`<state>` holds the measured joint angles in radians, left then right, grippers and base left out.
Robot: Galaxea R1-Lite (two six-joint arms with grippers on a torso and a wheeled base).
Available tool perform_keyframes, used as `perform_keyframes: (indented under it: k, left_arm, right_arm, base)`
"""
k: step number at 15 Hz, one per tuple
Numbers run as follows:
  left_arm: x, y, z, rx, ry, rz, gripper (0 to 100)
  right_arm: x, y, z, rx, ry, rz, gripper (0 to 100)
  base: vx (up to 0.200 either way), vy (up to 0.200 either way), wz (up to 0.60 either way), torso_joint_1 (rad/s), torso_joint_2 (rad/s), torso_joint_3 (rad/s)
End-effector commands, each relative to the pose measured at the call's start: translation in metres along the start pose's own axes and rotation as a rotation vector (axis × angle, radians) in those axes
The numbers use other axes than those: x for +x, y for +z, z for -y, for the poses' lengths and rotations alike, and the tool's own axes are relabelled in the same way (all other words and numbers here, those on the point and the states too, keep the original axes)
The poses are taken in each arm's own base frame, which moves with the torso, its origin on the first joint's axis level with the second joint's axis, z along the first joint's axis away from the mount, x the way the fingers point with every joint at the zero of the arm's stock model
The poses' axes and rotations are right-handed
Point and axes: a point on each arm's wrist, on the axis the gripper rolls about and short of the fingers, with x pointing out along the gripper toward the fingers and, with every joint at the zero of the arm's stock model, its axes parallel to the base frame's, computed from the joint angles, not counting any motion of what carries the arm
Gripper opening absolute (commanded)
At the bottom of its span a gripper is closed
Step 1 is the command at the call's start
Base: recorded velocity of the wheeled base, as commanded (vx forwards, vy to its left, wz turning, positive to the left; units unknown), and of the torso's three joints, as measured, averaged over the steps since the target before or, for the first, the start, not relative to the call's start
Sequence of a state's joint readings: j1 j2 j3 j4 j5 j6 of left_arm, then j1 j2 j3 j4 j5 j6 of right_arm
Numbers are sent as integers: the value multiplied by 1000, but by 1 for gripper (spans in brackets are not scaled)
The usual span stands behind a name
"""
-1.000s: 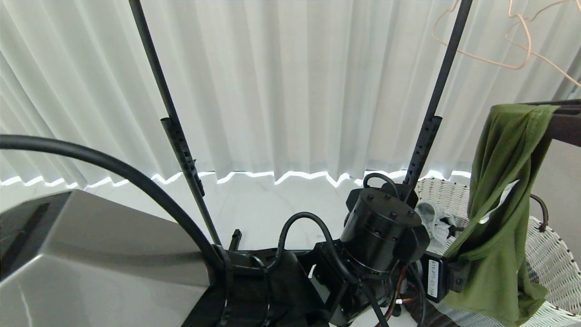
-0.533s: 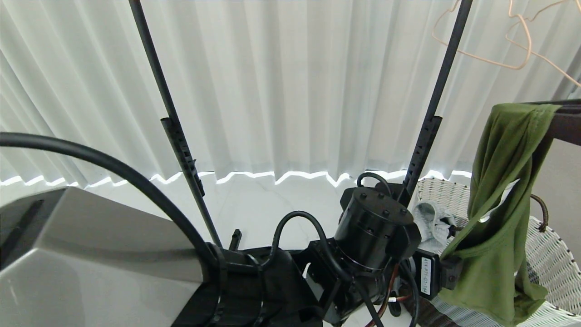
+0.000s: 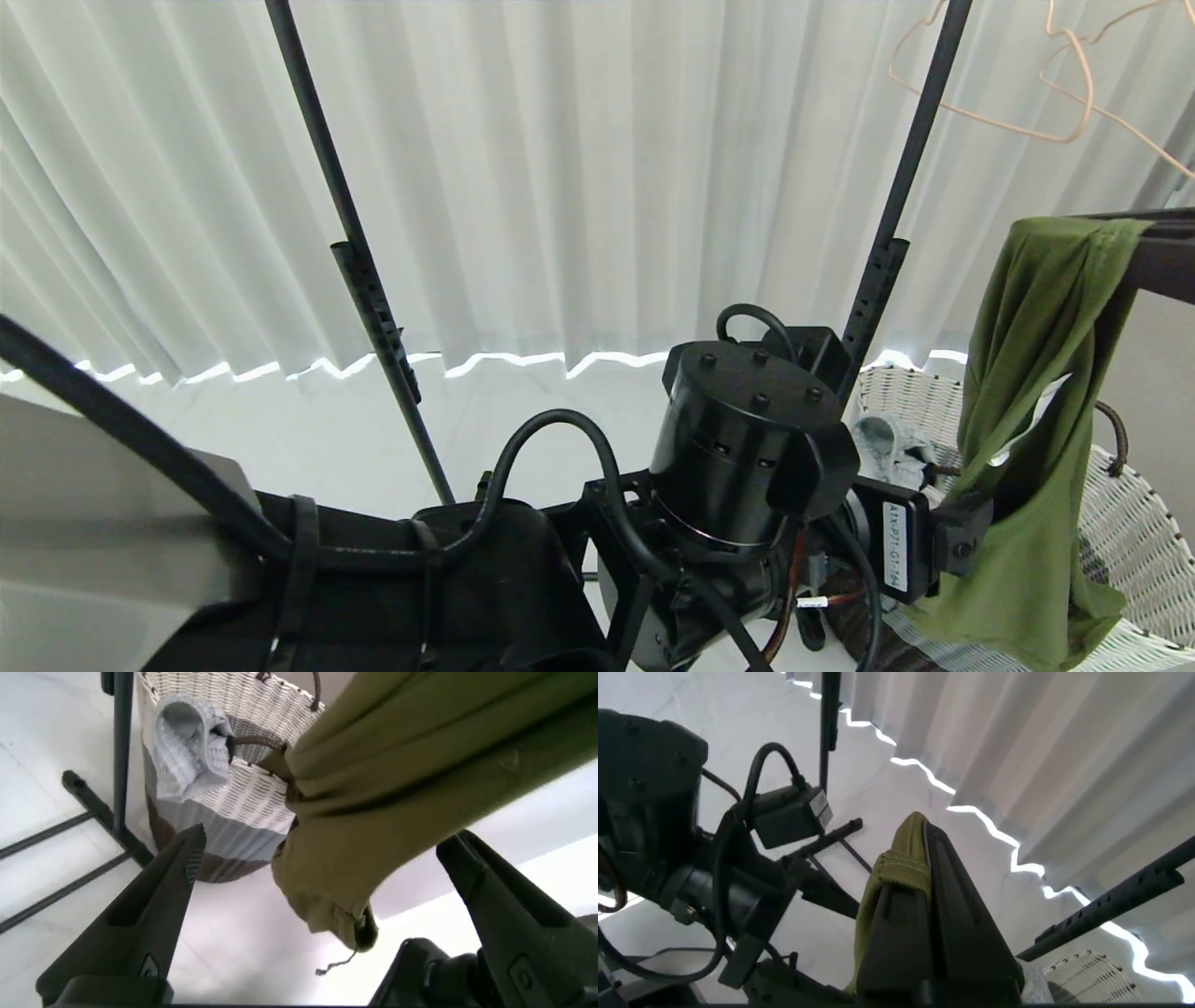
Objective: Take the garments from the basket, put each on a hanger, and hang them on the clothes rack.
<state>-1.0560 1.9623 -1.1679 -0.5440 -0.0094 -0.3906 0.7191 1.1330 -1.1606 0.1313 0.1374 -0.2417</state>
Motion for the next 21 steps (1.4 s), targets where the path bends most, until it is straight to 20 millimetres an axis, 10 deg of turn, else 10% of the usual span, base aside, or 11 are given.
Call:
perform_keyframes:
  k: [1, 9, 10, 15, 21]
  left_arm:
    - [13, -16, -7, 1, 26, -40, 100]
    - [34, -40, -31, -8, 114, -99, 100]
    - [33, -40, -31, -8, 115, -97, 0]
    - [13, -45, -28, 90, 233, -88, 0]
    - [-113, 17, 18, 157, 140, 35, 0]
  right_arm:
    - [-1, 0, 0, -1, 1, 1, 0]
    - [-9, 1, -2, -2, 4, 8, 0]
    - [-9, 1, -2, -2, 4, 8, 0]
    - [-7, -5, -1, 3, -9, -12, 0]
    - [-4, -16, 1, 2, -24, -50, 0]
  base:
    - [0, 0, 0, 0, 0, 0]
    - [0, 0, 0, 0, 0, 0]
    - [0, 0, 0, 0, 0, 0]
    - [0, 0, 0, 0, 0, 0]
    - [0, 0, 0, 0, 0, 0]
